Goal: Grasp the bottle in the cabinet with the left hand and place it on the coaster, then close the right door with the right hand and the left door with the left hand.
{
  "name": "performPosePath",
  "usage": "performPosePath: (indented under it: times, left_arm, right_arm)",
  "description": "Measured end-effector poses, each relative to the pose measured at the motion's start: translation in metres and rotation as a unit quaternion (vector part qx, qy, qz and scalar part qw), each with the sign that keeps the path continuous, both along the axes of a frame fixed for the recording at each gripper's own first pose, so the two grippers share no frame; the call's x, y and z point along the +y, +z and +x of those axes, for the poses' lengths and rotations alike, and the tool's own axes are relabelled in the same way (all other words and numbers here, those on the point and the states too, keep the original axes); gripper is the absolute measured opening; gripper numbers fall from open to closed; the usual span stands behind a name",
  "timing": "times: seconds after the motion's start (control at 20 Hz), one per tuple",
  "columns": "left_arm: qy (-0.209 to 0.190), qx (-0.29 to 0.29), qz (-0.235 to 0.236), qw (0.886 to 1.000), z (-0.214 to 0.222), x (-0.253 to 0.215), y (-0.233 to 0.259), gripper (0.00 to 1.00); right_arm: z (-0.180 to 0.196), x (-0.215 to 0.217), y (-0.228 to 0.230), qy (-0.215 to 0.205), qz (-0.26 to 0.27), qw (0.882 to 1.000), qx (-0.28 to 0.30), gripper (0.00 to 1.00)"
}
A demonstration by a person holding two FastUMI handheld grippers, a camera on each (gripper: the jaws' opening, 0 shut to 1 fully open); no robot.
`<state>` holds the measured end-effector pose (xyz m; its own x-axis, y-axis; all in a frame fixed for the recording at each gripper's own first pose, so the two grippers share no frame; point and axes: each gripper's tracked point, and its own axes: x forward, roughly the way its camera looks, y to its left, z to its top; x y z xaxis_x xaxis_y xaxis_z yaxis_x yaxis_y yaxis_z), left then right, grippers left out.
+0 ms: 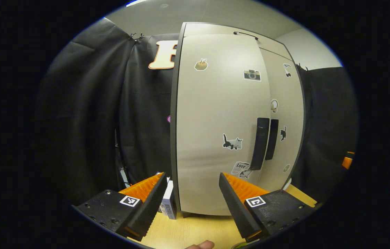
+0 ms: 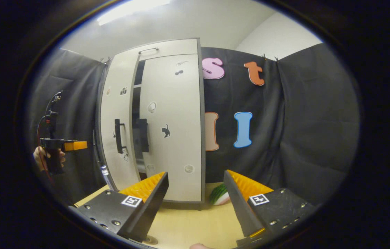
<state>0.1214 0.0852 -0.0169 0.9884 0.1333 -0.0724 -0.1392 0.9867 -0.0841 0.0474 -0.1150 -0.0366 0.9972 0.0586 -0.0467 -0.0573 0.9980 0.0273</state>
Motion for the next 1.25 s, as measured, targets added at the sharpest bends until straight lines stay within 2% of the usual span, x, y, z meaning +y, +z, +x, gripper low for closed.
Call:
performPosePath:
  times: [0.05,0.1,0.15,0.3,0.5,0.75,1.15,1.2,1.25]
  left_arm:
    - [0.003,0.002,-0.002,1.0,-0.005,0.002,-0.002,0.95]
    - [0.01,0.001,-0.002,1.0,-0.01,0.004,-0.001,0.91]
    - [0.014,0.0,-0.002,1.0,-0.015,0.005,0.0,0.95]
    - [0.03,-0.011,-0.007,0.999,-0.027,0.007,0.01,0.95]
    - [0.029,-0.028,-0.013,0.999,-0.038,-0.001,0.023,0.95]
    - [0.03,-0.047,0.019,0.998,-0.046,-0.011,0.035,0.95]
    - [0.041,-0.03,0.007,0.999,-0.052,-0.021,0.022,0.95]
    - [0.04,-0.03,0.007,0.999,-0.053,-0.022,0.02,0.91]
    - [0.036,-0.03,0.006,0.999,-0.055,-0.024,0.02,0.91]
  right_arm:
    - [0.002,-0.001,0.003,-0.006,-0.005,1.0,-0.007,0.95]
    - [0.004,0.0,0.006,-0.007,-0.009,1.0,-0.015,0.97]
    - [0.007,0.002,0.01,-0.003,-0.011,1.0,-0.023,0.97]
    - [0.011,0.012,0.017,0.009,-0.01,0.999,-0.035,0.97]
    - [0.014,0.021,0.021,0.013,-0.013,0.999,-0.033,0.97]
    - [0.013,0.034,0.022,0.017,-0.007,0.999,-0.027,0.97]
    - [0.015,0.057,0.034,0.034,0.004,0.998,-0.053,0.96]
    - [0.015,0.06,0.036,0.037,0.006,0.998,-0.056,0.97]
    - [0.015,0.062,0.037,0.038,0.006,0.998,-0.058,0.96]
